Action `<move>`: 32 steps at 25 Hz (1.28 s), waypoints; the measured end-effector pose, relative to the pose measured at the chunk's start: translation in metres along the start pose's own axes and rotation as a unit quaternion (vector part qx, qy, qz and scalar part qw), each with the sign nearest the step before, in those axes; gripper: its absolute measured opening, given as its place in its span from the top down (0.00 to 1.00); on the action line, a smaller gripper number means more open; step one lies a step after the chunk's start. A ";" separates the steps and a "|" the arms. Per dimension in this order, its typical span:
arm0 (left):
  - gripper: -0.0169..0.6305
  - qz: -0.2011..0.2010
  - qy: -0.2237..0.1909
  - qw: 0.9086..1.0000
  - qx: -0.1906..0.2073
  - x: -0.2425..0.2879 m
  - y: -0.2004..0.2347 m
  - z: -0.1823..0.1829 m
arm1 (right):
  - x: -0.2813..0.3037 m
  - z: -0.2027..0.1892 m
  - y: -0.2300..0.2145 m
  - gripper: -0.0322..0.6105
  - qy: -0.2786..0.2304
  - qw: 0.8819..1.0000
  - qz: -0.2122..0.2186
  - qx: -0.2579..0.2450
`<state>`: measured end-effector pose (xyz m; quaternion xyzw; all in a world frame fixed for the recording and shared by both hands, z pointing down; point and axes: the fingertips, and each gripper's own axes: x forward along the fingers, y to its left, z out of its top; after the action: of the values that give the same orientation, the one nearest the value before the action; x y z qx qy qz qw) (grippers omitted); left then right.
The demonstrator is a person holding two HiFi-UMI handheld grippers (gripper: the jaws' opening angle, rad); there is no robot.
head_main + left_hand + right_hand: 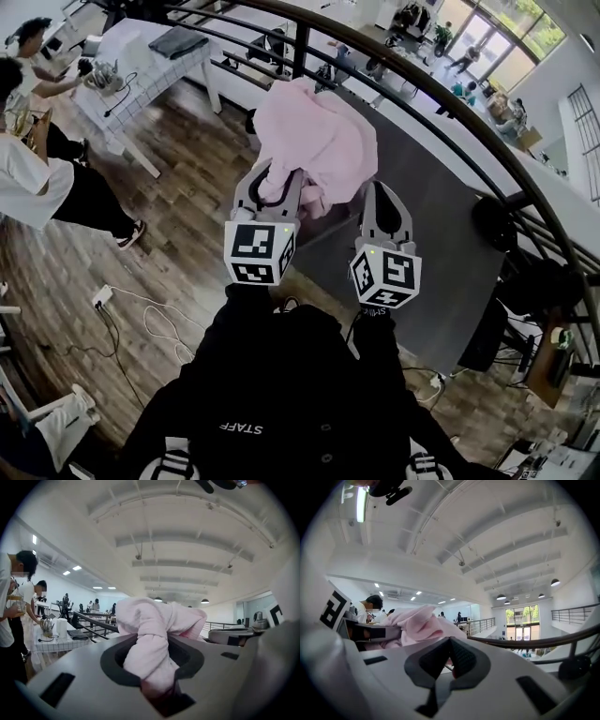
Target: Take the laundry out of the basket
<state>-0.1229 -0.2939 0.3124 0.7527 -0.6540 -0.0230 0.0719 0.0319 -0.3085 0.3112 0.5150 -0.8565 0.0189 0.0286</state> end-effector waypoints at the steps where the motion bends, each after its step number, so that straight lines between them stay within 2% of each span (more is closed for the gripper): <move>1: 0.77 0.001 -0.003 1.000 0.002 -0.002 0.001 0.003 | 0.000 0.003 0.001 0.93 -0.004 1.000 0.000 0.000; 11: 0.77 0.014 -0.040 0.999 0.011 -0.012 0.017 0.028 | 0.008 0.021 0.011 0.93 -0.035 0.999 0.005 -0.007; 32: 0.77 0.003 -0.055 0.998 0.023 -0.001 0.018 0.045 | 0.018 0.035 0.005 0.93 -0.059 0.998 -0.011 -0.012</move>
<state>-0.1465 -0.2994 0.2705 0.7494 -0.6600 -0.0494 0.0184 0.0178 -0.3240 0.2771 0.5239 -0.8513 -0.0224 -0.0158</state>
